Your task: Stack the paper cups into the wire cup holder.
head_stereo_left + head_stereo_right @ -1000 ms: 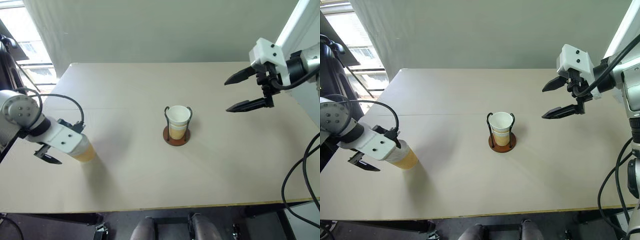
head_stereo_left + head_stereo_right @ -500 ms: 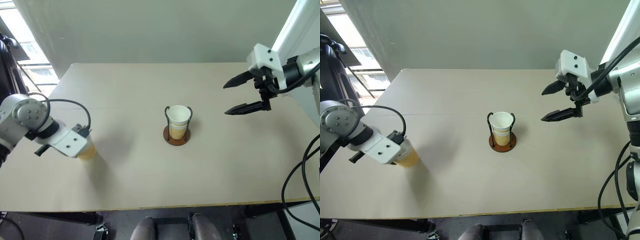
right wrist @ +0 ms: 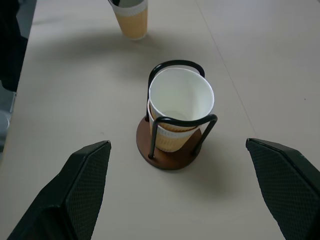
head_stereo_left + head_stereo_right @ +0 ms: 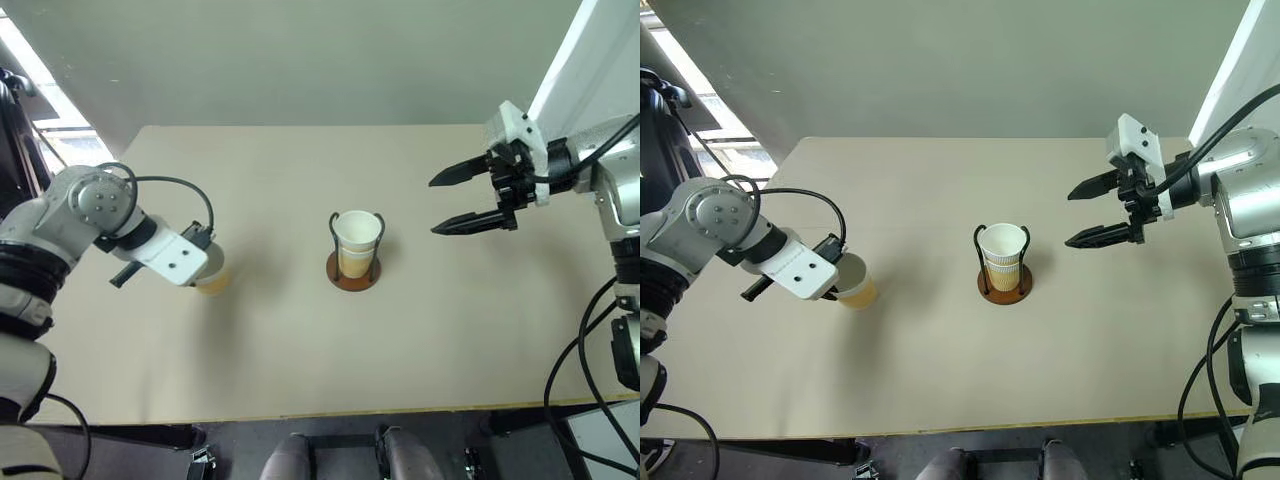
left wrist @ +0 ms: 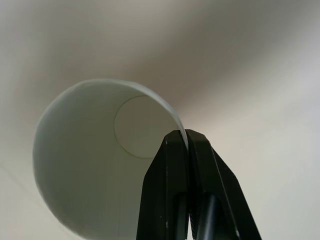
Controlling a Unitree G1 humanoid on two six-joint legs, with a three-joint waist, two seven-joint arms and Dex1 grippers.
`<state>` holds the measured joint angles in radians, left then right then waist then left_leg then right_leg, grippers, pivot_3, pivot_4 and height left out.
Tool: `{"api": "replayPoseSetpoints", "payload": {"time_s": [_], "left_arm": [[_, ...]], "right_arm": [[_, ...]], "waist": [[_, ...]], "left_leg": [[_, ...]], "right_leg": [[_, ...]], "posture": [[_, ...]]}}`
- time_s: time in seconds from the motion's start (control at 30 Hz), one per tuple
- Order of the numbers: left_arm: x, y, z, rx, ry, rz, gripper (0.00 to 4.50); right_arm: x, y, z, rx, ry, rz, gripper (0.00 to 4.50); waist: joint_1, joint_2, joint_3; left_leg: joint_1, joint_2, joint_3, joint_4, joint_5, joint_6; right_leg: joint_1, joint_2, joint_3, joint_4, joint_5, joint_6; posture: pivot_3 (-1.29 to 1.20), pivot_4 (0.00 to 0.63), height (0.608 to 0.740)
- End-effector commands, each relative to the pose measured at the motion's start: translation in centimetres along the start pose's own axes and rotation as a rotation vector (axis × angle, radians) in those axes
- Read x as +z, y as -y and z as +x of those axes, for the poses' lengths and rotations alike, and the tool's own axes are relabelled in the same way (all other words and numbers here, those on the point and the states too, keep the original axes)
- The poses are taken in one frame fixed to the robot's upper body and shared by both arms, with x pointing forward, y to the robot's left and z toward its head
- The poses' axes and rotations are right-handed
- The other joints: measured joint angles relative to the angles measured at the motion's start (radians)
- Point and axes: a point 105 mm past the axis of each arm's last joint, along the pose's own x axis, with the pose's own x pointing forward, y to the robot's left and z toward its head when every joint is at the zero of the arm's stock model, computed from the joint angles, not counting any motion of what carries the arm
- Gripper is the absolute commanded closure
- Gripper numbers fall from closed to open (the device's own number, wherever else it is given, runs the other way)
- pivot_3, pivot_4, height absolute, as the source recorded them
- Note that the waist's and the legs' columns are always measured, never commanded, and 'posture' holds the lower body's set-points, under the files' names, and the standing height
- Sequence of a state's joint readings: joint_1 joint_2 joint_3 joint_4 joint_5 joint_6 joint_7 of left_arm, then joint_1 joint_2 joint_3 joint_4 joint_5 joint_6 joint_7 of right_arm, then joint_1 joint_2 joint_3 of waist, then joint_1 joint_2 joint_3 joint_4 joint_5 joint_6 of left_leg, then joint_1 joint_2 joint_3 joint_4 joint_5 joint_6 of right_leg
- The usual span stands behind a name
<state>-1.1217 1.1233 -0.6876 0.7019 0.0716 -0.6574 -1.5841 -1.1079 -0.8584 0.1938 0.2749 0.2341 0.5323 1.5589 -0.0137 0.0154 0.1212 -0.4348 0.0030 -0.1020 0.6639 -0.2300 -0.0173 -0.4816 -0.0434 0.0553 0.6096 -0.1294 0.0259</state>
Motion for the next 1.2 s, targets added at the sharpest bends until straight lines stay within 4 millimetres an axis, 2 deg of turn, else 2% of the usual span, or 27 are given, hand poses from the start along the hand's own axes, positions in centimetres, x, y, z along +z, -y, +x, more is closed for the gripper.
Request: {"api": "replayPoseSetpoints", "payload": {"time_s": [0.03, 0.13, 0.37, 0.47, 0.67, 0.83, 1.17, 1.2], "left_arm": [[0.4, -1.4, -1.1, 0.046, 0.014, 0.032, 4.48], [1.3, -3.4, -1.6, 0.111, 0.056, 0.049, 4.48], [3.9, -8.9, -4.5, 0.225, 0.087, 0.105, 4.48], [5.8, -11.4, -5.7, 0.283, 0.137, 0.114, 4.48], [9.2, -14.4, -7.3, 0.341, 0.199, 0.19, 4.48], [11.3, -15.7, -8.4, 0.376, 0.231, 0.242, 4.48], [13.0, -16.7, -9.2, 0.4, 0.259, 0.276, 4.48], [13.2, -16.8, -9.2, 0.399, 0.264, 0.279, 4.48]], "right_arm": [[1.1, 0.1, -1.1, -0.016, 0.037, -0.029, 0.0], [1.0, 0.1, -1.3, -0.02, 0.032, -0.025, 0.0], [0.9, 0.0, -1.8, -0.024, 0.029, -0.03, 0.0], [0.6, 0.2, -2.1, -0.038, 0.033, -0.03, 0.0], [0.5, 0.0, -2.6, -0.045, 0.029, -0.018, 0.0], [0.3, -0.2, -3.2, -0.045, 0.013, -0.008, 0.0], [-0.1, -0.1, -3.6, -0.056, 0.036, -0.046, 0.0], [-0.2, 0.0, -3.7, -0.06, 0.039, -0.041, 0.0]], "waist": [[0.0, 0.0, 0.0], [0.002, 0.0, 0.0], [0.005, -0.001, 0.0], [0.006, -0.001, 0.001], [0.008, -0.001, 0.001], [0.01, -0.001, 0.001], [0.013, 0.0, 0.002], [0.012, 0.0, 0.002]], "left_leg": [[0.0, 0.0, 0.0, 0.0, 0.0, 0.0], [0.0, 0.0, 0.0, 0.001, 0.001, 0.001], [-0.001, -0.001, 0.0, 0.002, 0.001, 0.001], [-0.001, -0.001, 0.0, 0.002, 0.001, 0.001], [-0.003, -0.001, 0.001, 0.0, -0.001, 0.003], [-0.005, 0.0, 0.002, 0.001, -0.002, 0.005], [-0.001, -0.004, 0.007, 0.004, -0.005, 0.01], [-0.002, -0.002, 0.005, 0.005, -0.005, 0.011]], "right_leg": [[0.0, 0.0, 0.0, 0.0, 0.0, 0.0], [0.001, 0.0, 0.0, 0.0, 0.0, 0.0], [0.003, -0.001, 0.0, -0.002, 0.001, 0.002], [0.004, -0.001, 0.0, -0.003, 0.0, 0.003], [0.005, -0.001, 0.001, -0.012, 0.002, 0.014], [0.007, -0.002, 0.002, -0.017, 0.002, 0.018], [0.012, -0.001, 0.001, -0.017, 0.001, 0.022], [0.012, -0.005, 0.002, -0.017, 0.002, 0.024]], "posture": [[0.0, 0.15, 0.74], [0.0, 0.15, 0.74], [0.0, 0.15, 0.74], [0.0, 0.15, 0.74], [0.0, 0.15, 0.74], [0.0, 0.15, 0.74], [0.0, 0.15, 0.74], [0.0, 0.15, 0.74]]}}
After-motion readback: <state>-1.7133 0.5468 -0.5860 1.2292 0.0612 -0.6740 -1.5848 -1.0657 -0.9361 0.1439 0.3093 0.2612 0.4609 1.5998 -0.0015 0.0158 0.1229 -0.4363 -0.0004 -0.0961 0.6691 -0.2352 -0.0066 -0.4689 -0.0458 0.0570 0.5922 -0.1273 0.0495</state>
